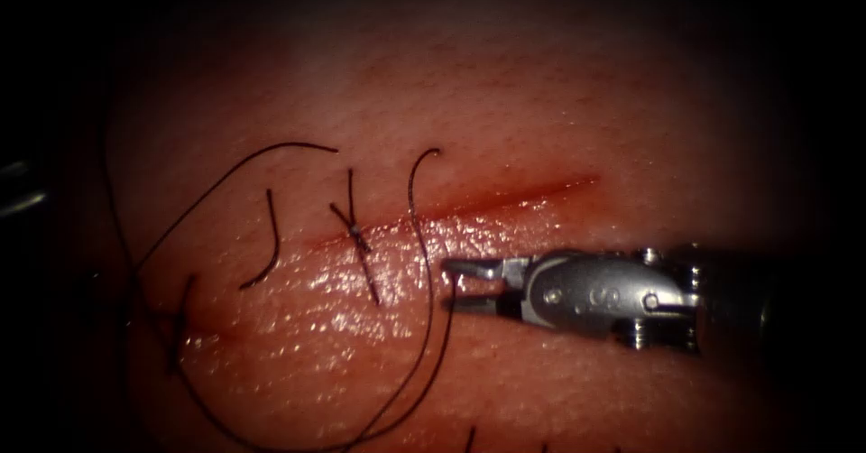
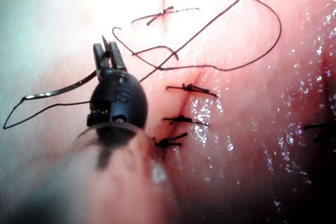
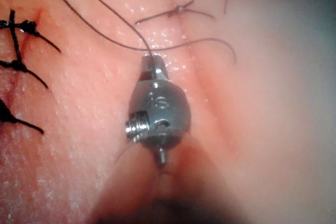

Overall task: Wound Closure
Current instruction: Repeatedly grasp and pull suture through wound with right end-effector until short tail remains

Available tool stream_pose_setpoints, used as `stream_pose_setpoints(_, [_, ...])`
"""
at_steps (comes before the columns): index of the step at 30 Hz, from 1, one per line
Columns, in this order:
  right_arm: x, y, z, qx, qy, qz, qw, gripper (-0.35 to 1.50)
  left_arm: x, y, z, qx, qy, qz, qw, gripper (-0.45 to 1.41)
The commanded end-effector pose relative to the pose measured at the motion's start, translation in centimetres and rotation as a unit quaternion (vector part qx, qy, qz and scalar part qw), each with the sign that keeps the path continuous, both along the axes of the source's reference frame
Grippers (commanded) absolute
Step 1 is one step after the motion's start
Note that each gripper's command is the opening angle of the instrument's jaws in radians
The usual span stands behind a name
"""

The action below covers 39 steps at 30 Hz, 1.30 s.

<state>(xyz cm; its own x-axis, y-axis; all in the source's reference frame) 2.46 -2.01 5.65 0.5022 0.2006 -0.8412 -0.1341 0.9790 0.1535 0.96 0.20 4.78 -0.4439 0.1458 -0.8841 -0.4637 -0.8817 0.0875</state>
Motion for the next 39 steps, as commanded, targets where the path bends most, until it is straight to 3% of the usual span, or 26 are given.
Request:
stream_pose_setpoints(1, [0.07,0.02,0.02,0.001,0.002,0.001,1.000,-0.35,-0.04,0.04,0.06,-0.001,-0.001,0.000,1.000,-0.45])
stream_pose_setpoints(7, [0.01,-0.09,-0.14,0.031,0.011,0.010,0.999,-0.35,-0.06,0.03,0.07,-0.001,0.000,0.002,1.000,-0.45])
stream_pose_setpoints(15, [-0.10,-0.67,-0.84,0.030,0.013,-0.009,0.999,-0.35,-0.16,0.02,0.16,0.003,0.004,0.009,1.000,-0.45])
stream_pose_setpoints(16, [-0.09,-0.83,-1.03,0.033,0.011,-0.016,0.999,-0.35,-0.18,0.02,0.17,0.006,0.003,0.010,1.000,-0.45])
stream_pose_setpoints(24, [-0.02,-1.38,-1.77,0.029,0.017,-0.053,0.998,-0.35,-0.18,0.02,0.19,0.006,0.002,0.012,1.000,-0.45])
stream_pose_setpoints(30, [0.03,-1.60,-2.06,0.027,0.016,-0.076,0.997,-0.35,-0.17,0.02,0.19,0.006,0.002,0.012,1.000,-0.45])
stream_pose_setpoints(31, [0.08,-1.75,-2.24,0.025,0.021,-0.088,0.996,-0.35,-0.17,0.02,0.19,0.006,0.002,0.012,1.000,-0.45])
stream_pose_setpoints(34, [0.18,-1.87,-2.41,-0.004,0.032,-0.117,0.993,-0.35,-0.16,0.03,0.19,0.006,0.002,0.014,1.000,-0.45])
stream_pose_setpoints(35, [0.19,-1.86,-2.43,-0.030,0.034,-0.130,0.990,0.02,-0.16,0.03,0.19,0.006,0.002,0.014,1.000,-0.45])
stream_pose_setpoints(36, [0.21,-1.83,-2.44,-0.051,0.036,-0.141,0.988,0.69,-0.15,0.02,0.19,0.006,0.002,0.014,1.000,-0.45])
stream_pose_setpoints(37, [0.21,-1.79,-2.45,-0.061,0.037,-0.143,0.987,1.15,-0.14,0.03,0.19,0.006,0.002,0.015,1.000,-0.45])
stream_pose_setpoints(38, [0.21,-1.74,-2.45,-0.073,0.041,-0.145,0.986,1.27,-0.13,0.03,0.19,0.006,0.002,0.015,1.000,-0.45])
stream_pose_setpoints(39, [0.21,-1.74,-2.45,-0.073,0.041,-0.145,0.986,1.27,-0.13,0.03,0.19,0.006,0.002,0.015,1.000,-0.45])
